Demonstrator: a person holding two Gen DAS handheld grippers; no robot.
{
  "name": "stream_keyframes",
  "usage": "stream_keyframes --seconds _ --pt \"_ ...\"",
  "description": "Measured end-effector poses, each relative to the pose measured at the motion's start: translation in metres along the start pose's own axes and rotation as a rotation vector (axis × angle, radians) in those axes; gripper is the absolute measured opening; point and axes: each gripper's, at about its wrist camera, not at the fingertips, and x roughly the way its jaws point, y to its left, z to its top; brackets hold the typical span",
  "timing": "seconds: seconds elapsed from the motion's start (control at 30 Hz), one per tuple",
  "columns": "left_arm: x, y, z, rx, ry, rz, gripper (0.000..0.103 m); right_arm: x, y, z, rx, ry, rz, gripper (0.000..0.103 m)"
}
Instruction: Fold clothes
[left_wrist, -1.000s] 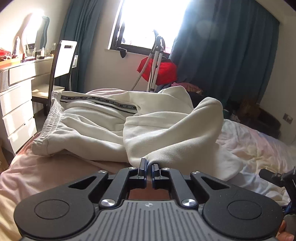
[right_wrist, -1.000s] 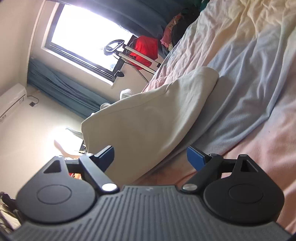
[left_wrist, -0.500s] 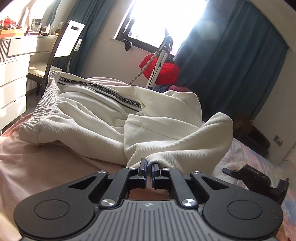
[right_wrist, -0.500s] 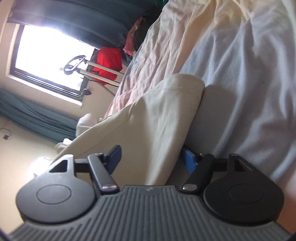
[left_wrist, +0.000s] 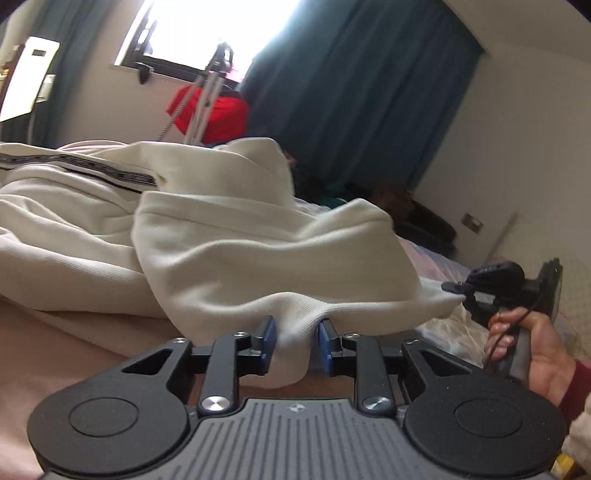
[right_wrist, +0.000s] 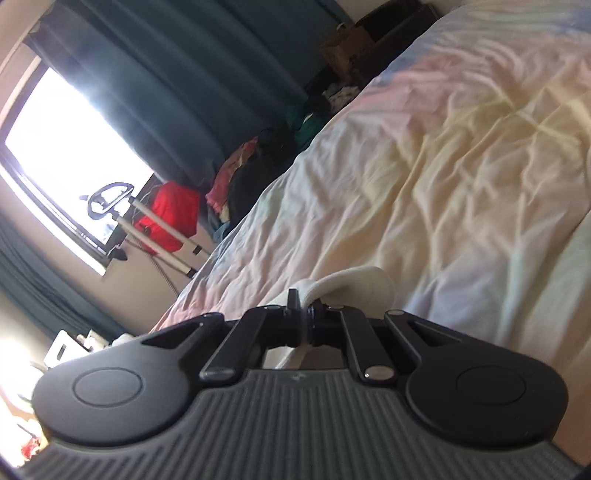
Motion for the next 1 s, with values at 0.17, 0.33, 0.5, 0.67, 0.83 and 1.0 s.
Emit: stream_keyframes --seconds 0.17,0.33,0.5,0.67,0.83,1.0 --pt "0.006 -0.028 -0.018 0.076 0.048 -0.084 0.041 -0.046 -0.083 0.045 0.247 -0.156 -0.05 0.006" --pt "0.015 -0.034 -0.03 0.049 0.105 -0.054 0.043 -0.059 -0.15 0.05 0.379 -0.192 -0.087 0.006" --pt "0.021 -0.031 -0.038 0.03 0.138 0.013 0.044 -0.055 -0.163 0.042 0.44 -0.167 -0.076 0.007" --pt "0.029 -0.023 -0.044 0.014 0.19 0.075 0.045 -0.06 -0.153 0.049 0.377 -0.202 -0.086 0.007" --pt "0.028 -0.011 -0.046 -0.02 0.211 0.114 0.045 -0.079 -0.161 0.065 0.325 -0.343 -0.151 0.006" --pt "0.022 -0.003 -0.046 -0.059 0.208 0.145 0.045 -0.066 -0.174 0.056 0.221 -0.289 -0.331 0.007"
